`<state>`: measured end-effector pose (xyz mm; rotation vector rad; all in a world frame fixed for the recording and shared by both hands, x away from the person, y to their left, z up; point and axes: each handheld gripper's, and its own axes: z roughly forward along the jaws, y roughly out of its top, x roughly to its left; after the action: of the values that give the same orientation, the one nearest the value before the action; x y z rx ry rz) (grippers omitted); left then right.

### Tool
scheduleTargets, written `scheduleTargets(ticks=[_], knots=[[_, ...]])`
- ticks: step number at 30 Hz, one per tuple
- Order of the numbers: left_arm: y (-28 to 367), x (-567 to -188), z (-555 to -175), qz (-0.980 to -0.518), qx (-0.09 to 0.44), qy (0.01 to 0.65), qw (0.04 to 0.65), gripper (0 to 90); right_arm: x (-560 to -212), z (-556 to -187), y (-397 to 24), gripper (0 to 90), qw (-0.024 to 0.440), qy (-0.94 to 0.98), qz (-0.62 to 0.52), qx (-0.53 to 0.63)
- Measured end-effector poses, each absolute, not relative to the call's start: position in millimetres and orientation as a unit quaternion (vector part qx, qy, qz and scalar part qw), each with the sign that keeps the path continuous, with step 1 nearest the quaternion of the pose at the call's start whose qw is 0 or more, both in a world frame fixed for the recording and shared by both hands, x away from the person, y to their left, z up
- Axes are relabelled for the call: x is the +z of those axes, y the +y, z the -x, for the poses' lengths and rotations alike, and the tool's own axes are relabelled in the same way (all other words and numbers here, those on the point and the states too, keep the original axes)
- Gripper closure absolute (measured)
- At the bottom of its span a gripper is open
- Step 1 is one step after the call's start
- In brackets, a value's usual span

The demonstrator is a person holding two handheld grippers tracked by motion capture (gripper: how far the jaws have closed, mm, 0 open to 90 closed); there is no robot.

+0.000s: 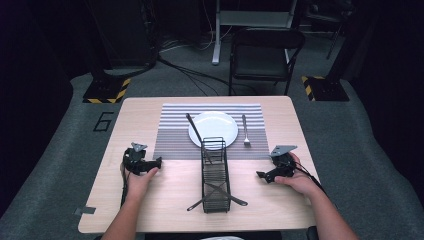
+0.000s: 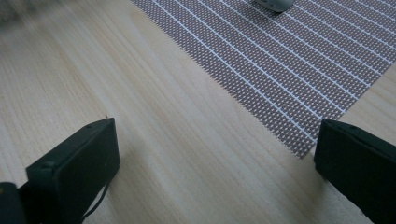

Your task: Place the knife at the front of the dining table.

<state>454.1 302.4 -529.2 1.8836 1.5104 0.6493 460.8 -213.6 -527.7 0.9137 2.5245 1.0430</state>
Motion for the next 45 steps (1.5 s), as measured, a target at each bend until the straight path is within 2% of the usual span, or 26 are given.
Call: scheduleTargets(ticks=[16, 23, 27, 31, 34, 45], knots=[[299, -530, -455, -0.726, 0.238, 0.555, 0.328, 7.6, -528, -461, -213, 0.0, 0.13, 0.869, -0.314, 0.359], [301, -527, -453, -0.724, 0.238, 0.559, 0.327, 16.6, -528, -461, -213, 0.0, 0.13, 0.87, -0.313, 0.358], [302, -523, -452, -0.715, 0.229, 0.571, 0.333, 27.9, -528, -461, -213, 0.0, 0.13, 0.87, -0.314, 0.358], [303, -520, -449, -0.711, 0.214, 0.573, 0.349, 33.1, -528, -461, -213, 0.0, 0.13, 0.869, -0.314, 0.359], [295, -511, -445, -0.708, 0.199, 0.567, 0.372, 35.5, -528, -461, -213, 0.0, 0.13, 0.87, -0.313, 0.359], [272, -496, -438, -0.733, 0.188, 0.54, 0.368, 37.1, -528, -461, -213, 0.0, 0.13, 0.869, -0.314, 0.358]])
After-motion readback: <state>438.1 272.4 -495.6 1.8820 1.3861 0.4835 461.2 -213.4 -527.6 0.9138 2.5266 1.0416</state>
